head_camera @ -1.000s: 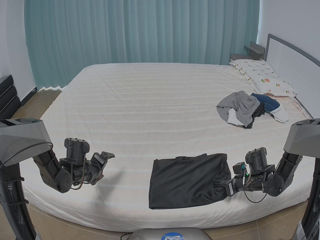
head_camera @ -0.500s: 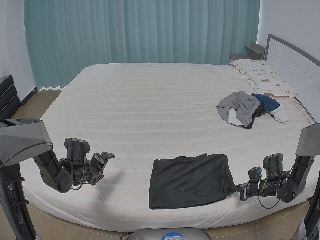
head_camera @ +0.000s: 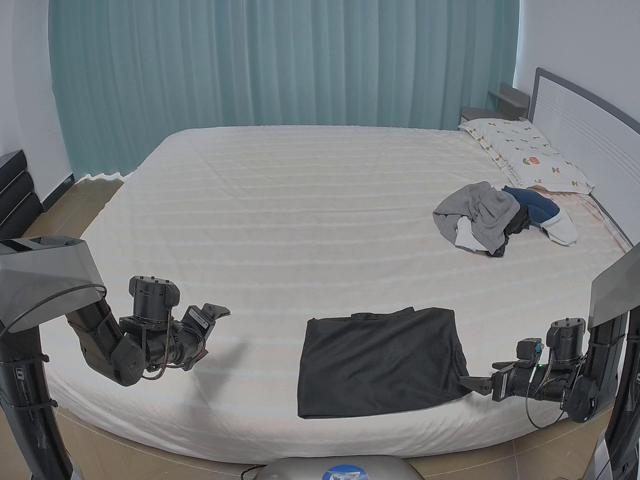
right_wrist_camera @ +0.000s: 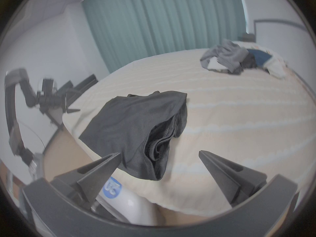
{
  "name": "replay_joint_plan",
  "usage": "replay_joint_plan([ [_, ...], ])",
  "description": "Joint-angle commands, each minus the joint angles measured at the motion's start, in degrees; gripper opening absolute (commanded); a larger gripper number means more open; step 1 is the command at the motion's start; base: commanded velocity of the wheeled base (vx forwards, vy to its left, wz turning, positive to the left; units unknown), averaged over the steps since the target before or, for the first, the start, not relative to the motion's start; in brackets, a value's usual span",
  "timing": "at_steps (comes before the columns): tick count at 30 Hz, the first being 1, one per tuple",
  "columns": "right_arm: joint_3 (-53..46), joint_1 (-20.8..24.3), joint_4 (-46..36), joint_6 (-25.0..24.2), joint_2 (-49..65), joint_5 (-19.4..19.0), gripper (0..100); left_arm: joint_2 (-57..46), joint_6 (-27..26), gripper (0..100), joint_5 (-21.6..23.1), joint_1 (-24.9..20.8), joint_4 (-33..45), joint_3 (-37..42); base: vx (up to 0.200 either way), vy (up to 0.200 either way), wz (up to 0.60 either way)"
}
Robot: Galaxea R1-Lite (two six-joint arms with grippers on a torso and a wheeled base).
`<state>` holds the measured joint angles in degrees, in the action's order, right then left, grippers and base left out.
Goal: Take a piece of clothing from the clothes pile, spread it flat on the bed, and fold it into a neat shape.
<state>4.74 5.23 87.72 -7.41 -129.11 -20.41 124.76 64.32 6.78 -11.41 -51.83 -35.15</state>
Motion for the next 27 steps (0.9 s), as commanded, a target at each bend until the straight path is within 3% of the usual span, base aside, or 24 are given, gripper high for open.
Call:
replay_joint_plan([
  [1,-0.44,2.42,1.92,-5.86,-1.41,-1.21,100,0.05,0.02,100,-0.01,-0.02,-0.02,-0.01,0.000,0.000,0.00],
  [4,0.79,5.14,1.84,-9.90,-1.58,-1.30,100,0.05,0.02,100,-0.01,-0.02,-0.02,-0.01,0.000,0.000,0.00],
  [7,2.46,6.46,1.84,-10.78,-3.52,-1.04,100,0.05,0.02,100,-0.01,-0.02,-0.02,-0.01,0.000,0.000,0.00],
  [13,5.19,4.61,1.92,-10.78,-9.49,-0.77,100,0.05,0.02,100,-0.01,-0.02,-0.02,-0.01,0.000,0.000,0.00],
  [14,5.19,3.56,1.92,-10.61,-10.11,-1.04,0,0.05,0.02,100,-0.01,-0.02,-0.02,-0.01,0.000,0.000,0.00],
  [27,0.88,0.31,1.92,-10.34,-8.17,-2.88,0,0.05,0.02,100,-0.01,-0.02,-0.02,-0.01,0.000,0.000,0.00],
])
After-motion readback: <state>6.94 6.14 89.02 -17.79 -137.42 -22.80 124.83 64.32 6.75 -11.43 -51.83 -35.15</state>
